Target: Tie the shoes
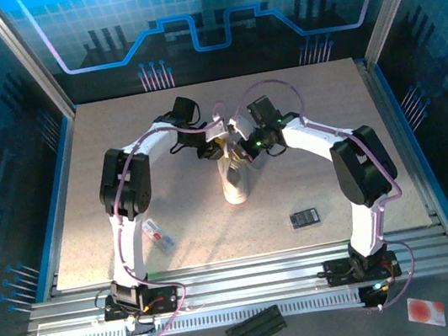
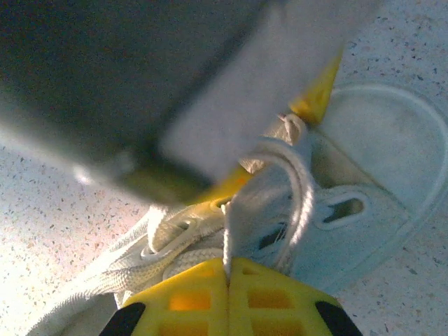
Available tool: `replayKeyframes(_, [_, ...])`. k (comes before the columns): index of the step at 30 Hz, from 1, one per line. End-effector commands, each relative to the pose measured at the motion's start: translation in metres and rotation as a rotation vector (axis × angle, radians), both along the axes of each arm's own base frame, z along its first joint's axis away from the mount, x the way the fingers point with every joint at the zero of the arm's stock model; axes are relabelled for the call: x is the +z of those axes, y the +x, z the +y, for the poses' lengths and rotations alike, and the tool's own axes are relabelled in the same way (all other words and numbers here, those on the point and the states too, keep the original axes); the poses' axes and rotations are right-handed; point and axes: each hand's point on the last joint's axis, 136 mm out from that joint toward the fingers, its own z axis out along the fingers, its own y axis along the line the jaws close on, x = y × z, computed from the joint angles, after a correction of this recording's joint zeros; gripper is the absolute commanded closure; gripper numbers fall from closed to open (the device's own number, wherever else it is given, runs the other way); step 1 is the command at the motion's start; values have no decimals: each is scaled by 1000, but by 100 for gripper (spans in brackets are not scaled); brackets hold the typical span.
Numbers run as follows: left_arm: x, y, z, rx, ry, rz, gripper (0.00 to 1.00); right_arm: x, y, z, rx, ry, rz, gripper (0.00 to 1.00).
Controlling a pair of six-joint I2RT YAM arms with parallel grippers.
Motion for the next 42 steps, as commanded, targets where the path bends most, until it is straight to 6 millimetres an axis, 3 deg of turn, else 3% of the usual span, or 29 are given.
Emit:
replayKeyframes(1, [-9, -11, -6, -46, 21, 33, 80, 17, 4, 2, 22, 32, -24, 91])
replayKeyframes(2, [-8, -11, -5, -42, 21, 32, 90, 24, 2, 2, 33, 47, -40, 86])
replayKeyframes(4, [-3, -13, -4, -43, 8, 31, 100, 40, -4, 0, 65, 80, -92, 71])
replayKeyframes(7, [3, -16, -1, -35, -8, 39, 100, 61, -17, -19, 77, 122, -175, 50])
replayKeyframes(10, [7, -17, 3, -27, -8, 34, 100, 65, -27, -46, 42, 141, -200, 41])
replayKeyframes(15, [18, -18, 7, -3, -39, 41, 100, 26, -44, -70, 63, -38, -167, 39])
replayKeyframes(19, [27, -23, 7, -1, -75, 62, 100, -2, -49, -64, 126, -129, -132, 36])
replayKeyframes(24, [28, -28, 7, 2, -81, 85, 100, -30, -42, -51, 168, -181, -54, 34])
replayKeyframes(30, [31, -26, 10, 19, -94, 87, 100, -55, -40, -44, 223, -242, 24, 32])
replayKeyframes(32, [34, -23, 12, 29, -103, 86, 100, -62, -39, -45, 214, -262, 44, 35])
replayKeyframes(33, [35, -22, 13, 36, -108, 85, 100, -65, -38, -48, 198, -276, 55, 42])
replayKeyframes(37, [47, -18, 22, 66, -121, 67, 100, -70, -38, -61, 151, -319, 61, 84])
replayKeyframes(42, [63, -11, 50, 181, -52, 35, 100, -59, -33, -85, 57, -339, 12, 100])
